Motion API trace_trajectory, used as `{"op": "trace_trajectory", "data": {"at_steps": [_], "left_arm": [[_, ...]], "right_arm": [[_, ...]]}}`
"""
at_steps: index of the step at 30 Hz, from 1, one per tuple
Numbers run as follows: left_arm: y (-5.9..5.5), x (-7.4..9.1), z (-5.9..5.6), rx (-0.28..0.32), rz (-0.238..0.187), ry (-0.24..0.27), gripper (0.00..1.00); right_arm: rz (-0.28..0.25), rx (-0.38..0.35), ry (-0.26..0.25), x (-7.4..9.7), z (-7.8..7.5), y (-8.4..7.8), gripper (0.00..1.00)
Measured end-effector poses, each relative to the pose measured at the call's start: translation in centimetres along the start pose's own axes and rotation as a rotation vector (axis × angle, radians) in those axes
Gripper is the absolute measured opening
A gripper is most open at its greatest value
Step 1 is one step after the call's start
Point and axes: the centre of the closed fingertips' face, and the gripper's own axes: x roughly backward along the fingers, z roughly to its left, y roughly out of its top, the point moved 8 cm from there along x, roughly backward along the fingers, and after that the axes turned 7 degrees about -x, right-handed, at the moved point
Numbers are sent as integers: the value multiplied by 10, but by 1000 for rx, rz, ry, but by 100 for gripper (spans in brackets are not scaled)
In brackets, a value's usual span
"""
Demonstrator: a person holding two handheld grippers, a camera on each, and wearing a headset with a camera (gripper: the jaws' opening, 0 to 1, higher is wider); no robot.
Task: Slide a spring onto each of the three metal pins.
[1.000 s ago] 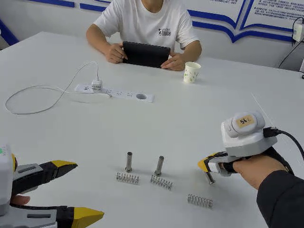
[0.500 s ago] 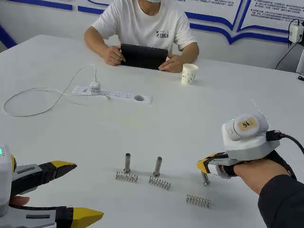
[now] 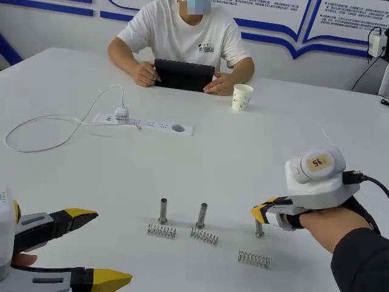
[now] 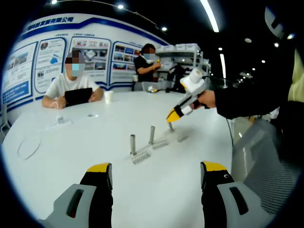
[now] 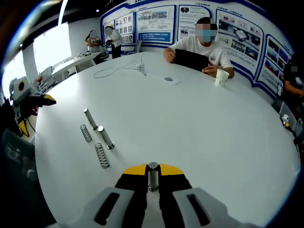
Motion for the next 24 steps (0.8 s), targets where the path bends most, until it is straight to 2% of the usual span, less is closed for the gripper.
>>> {"op": "trace_trajectory", "data": {"at_steps": [11, 24], "left_arm": [[2, 0, -2, -5, -1, -3, 77], [3, 1, -3, -6, 0, -3, 77]], "right_arm": [[-23, -10, 6, 2, 2, -1, 9], [-24, -11, 10, 3, 2, -2, 9]]}}
